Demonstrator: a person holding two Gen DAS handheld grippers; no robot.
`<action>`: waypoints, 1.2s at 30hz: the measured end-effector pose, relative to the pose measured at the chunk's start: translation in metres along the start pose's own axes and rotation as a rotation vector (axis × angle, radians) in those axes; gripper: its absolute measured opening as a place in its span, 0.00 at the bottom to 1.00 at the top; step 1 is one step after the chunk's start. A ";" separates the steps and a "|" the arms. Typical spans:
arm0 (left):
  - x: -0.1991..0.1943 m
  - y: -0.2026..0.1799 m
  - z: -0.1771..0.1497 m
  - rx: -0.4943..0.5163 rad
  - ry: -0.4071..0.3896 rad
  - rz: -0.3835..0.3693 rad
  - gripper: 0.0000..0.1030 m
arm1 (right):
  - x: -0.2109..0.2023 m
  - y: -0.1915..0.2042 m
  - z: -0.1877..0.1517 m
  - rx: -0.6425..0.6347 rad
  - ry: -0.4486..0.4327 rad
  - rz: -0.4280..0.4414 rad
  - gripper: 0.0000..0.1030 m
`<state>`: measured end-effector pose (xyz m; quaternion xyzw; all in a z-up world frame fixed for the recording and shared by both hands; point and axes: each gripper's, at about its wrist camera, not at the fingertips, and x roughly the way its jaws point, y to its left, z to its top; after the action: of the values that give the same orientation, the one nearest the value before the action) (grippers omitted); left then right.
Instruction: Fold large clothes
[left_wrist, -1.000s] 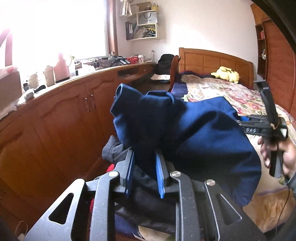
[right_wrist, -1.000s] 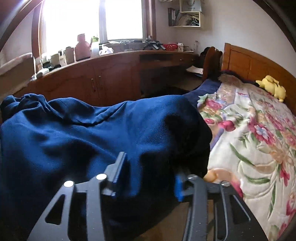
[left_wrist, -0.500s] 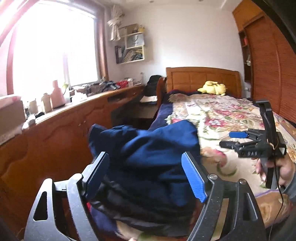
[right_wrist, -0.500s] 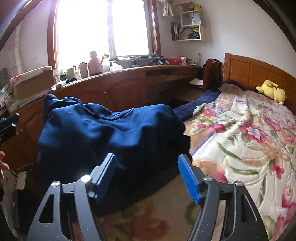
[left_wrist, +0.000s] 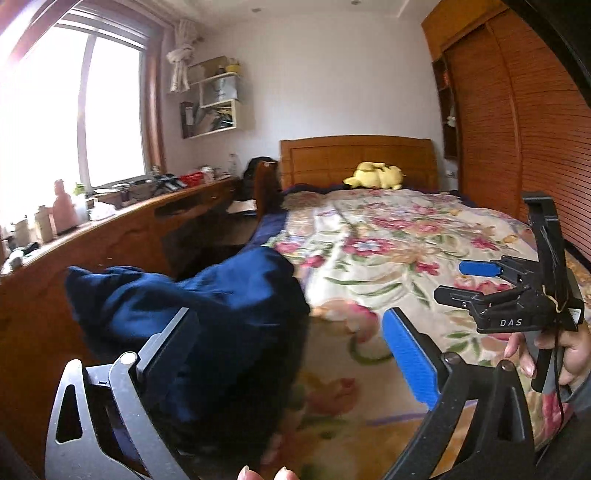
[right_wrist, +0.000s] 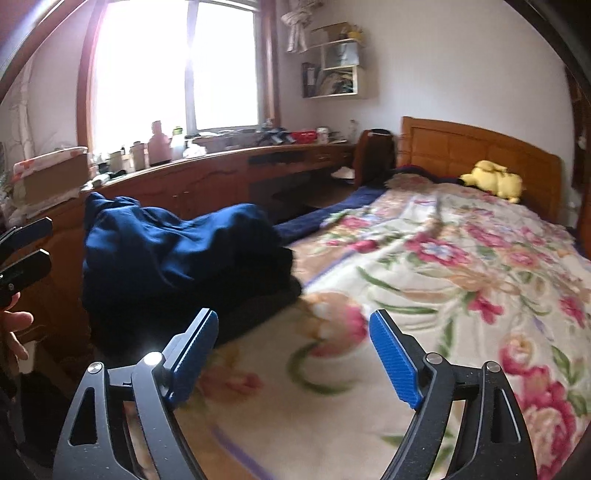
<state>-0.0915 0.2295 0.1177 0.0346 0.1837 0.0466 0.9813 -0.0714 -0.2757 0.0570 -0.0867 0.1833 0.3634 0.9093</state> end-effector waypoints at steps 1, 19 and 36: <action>0.004 -0.009 0.000 0.007 0.002 -0.005 1.00 | -0.004 -0.005 -0.004 0.006 0.002 -0.008 0.84; 0.073 -0.130 -0.011 -0.013 0.033 -0.176 1.00 | -0.066 -0.071 -0.052 0.130 -0.011 -0.253 0.84; 0.144 -0.233 -0.009 -0.027 0.059 -0.249 1.00 | -0.062 -0.130 -0.085 0.202 -0.035 -0.418 0.84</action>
<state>0.0574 0.0133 0.0381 -0.0032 0.2147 -0.0722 0.9740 -0.0458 -0.4327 0.0066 -0.0251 0.1808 0.1486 0.9719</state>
